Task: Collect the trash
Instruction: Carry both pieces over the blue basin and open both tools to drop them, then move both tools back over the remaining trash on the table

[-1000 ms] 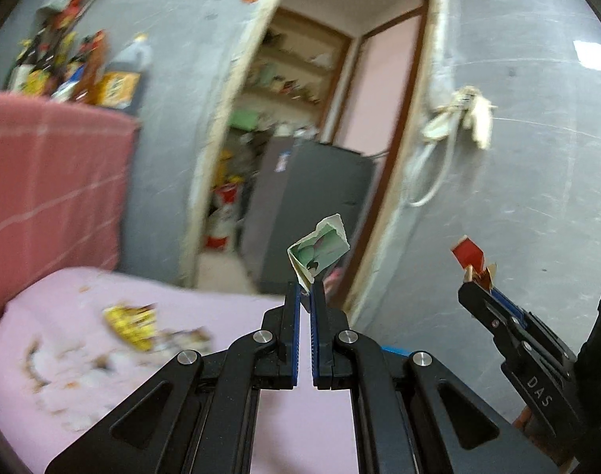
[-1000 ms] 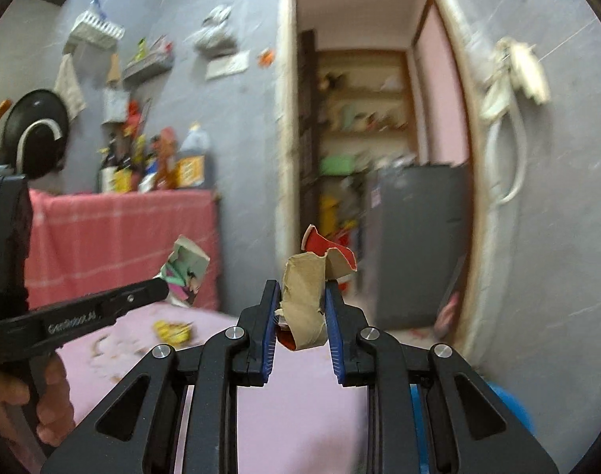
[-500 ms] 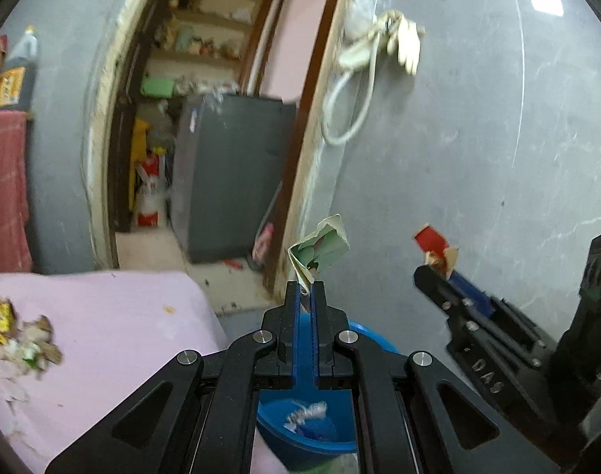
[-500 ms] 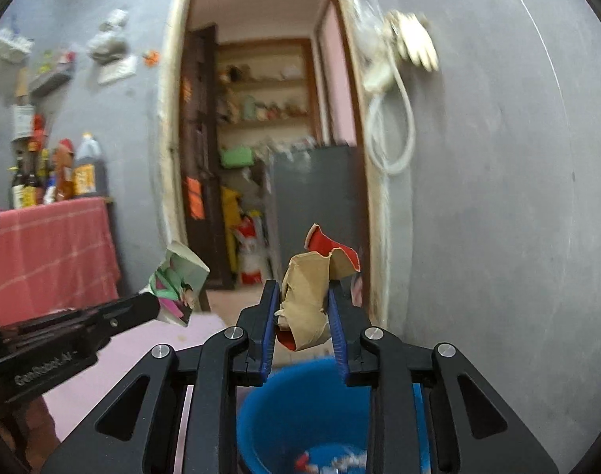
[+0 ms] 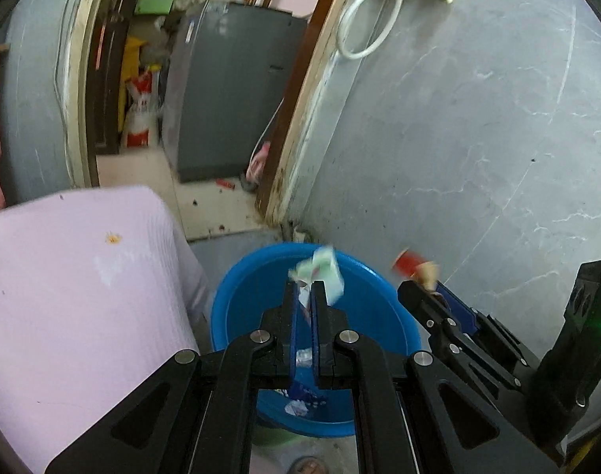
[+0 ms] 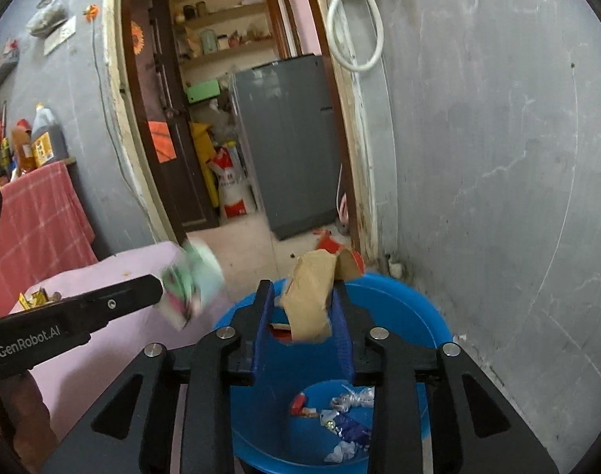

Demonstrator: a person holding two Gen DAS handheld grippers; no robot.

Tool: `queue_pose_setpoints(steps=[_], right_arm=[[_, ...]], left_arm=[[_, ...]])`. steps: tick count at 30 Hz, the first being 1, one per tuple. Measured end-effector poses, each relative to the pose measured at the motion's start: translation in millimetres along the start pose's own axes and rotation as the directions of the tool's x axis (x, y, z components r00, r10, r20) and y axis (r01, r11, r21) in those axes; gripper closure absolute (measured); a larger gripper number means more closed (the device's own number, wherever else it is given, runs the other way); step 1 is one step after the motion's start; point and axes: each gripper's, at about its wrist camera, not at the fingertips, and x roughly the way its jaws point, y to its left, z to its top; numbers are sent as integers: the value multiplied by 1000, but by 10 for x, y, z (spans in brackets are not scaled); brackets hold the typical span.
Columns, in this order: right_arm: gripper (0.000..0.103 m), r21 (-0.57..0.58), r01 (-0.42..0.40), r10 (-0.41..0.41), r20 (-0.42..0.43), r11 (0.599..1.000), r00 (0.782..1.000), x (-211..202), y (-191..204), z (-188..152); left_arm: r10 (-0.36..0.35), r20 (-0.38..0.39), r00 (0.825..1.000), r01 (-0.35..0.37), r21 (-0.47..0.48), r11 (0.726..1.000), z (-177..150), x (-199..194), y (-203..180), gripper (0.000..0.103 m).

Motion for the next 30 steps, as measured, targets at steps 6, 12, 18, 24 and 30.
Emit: queue_pose_setpoints(steps=[6,12,18,24,30], right_arm=[[70,14,-6,6,-26,1000,1000,32,-55,-22],[55,18,-17,16,54,1000,998,-152,-28,56],[35,-9,-50,51,155,999,987,-436,171,213],[15,-60,-104,116,229,993,966,-697,491,341],[0,-86,-165,184,301,983,936,-907,837,409]], left_arm=[[-10,-46,999,8,-36,999,-47,37,105,95],[12,20,1000,-11,-59,998,-26,-254,224,77],[74,134,988,-64,-76,995,31,-730,396,43],[169,284,944,-157,-64,986,41,-1341,614,2],[254,368,894,-242,-80,967,-59,-1814,807,2]])
